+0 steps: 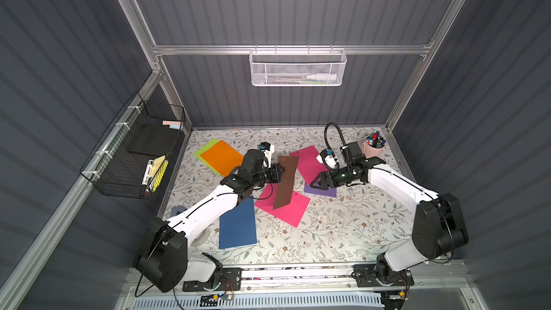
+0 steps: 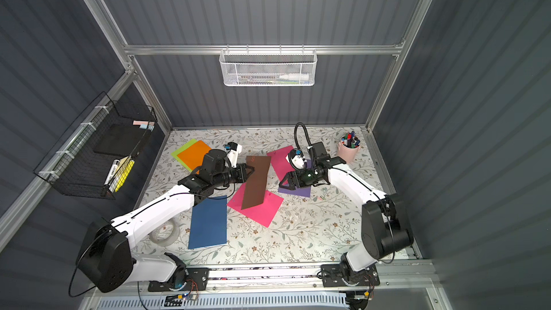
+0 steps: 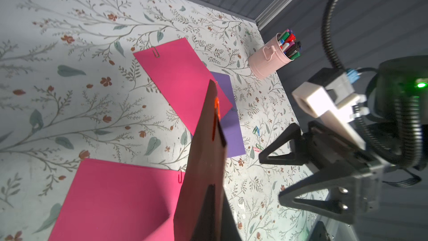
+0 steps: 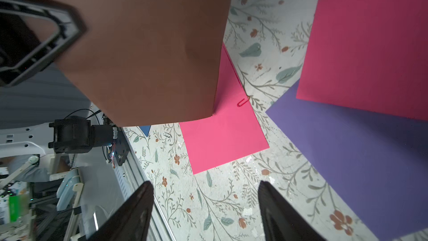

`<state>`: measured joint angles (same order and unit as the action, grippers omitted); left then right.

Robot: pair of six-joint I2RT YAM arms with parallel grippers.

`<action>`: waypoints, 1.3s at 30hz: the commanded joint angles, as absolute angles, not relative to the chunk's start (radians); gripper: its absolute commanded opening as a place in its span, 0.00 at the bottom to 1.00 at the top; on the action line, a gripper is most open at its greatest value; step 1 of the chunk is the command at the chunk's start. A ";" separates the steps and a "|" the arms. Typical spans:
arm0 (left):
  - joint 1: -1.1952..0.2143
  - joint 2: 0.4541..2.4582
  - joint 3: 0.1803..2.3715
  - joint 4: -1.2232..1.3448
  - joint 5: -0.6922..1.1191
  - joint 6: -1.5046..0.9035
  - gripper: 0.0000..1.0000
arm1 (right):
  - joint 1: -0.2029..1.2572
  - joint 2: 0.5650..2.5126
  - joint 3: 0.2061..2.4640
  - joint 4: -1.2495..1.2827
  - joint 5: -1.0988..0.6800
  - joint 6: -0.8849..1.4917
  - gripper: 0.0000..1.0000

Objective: Unclip the paperclips from the documents
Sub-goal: Adjust the document, then remove the paper clip from the document.

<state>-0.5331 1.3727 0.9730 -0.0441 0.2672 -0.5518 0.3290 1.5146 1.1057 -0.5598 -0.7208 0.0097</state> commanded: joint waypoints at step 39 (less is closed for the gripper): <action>-0.665 1.320 1.062 -0.156 0.647 -0.083 0.00 | 0.303 1.446 1.197 -0.528 -1.287 -0.462 0.14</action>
<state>-0.6651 1.3495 1.0504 -0.1448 0.6186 -0.1078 0.3138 1.4361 1.1961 -0.4881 -1.2335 -0.4267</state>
